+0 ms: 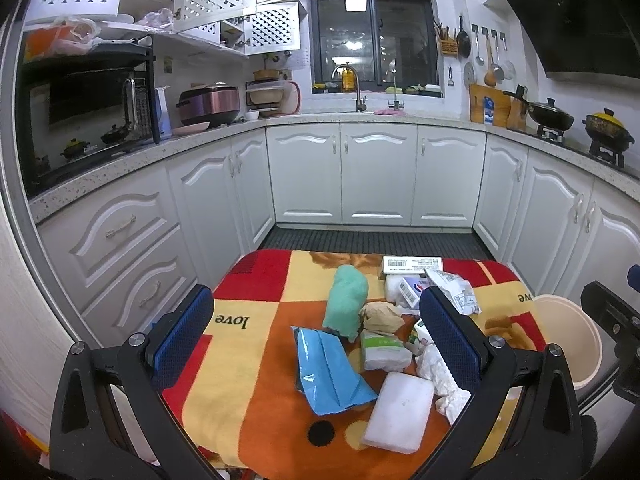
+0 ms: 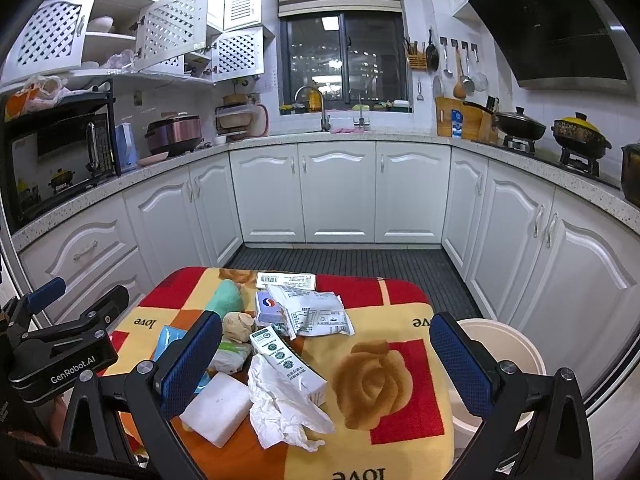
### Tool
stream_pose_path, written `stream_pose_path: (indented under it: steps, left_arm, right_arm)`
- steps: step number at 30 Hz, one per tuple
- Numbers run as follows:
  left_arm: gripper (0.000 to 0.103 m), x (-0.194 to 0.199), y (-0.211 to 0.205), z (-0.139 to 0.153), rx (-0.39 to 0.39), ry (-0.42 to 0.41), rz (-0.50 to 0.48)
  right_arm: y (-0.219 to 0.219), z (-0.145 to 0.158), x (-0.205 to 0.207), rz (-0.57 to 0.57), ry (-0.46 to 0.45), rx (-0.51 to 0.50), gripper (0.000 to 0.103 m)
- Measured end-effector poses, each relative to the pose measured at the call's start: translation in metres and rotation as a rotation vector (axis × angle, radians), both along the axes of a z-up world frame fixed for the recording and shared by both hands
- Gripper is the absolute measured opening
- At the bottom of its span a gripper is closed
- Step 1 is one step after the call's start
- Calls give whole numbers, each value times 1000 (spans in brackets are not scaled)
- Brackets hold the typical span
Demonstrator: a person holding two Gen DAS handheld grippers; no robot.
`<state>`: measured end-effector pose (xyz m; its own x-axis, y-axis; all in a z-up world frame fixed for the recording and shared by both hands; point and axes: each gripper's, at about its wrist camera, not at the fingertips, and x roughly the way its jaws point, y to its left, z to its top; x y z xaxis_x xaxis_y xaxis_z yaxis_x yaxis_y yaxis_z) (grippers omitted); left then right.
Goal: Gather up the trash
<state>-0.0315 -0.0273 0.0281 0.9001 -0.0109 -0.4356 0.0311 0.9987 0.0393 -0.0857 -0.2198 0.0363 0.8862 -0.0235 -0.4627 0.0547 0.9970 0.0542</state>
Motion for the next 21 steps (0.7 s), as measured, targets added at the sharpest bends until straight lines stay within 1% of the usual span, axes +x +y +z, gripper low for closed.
stream_pose_path:
  steps: [9, 17, 21]
  left_arm:
    - [102, 2, 1, -3, -3, -1, 5]
    - [102, 8, 3, -3, -13, 13, -9]
    - [102, 5, 1, -8, -9, 21, -11]
  right_arm:
    - [2, 0, 4, -2, 8, -8, 103]
    - [2, -4, 10, -6, 33, -15, 103]
    - [2, -5, 10, -10, 31, -22, 103]
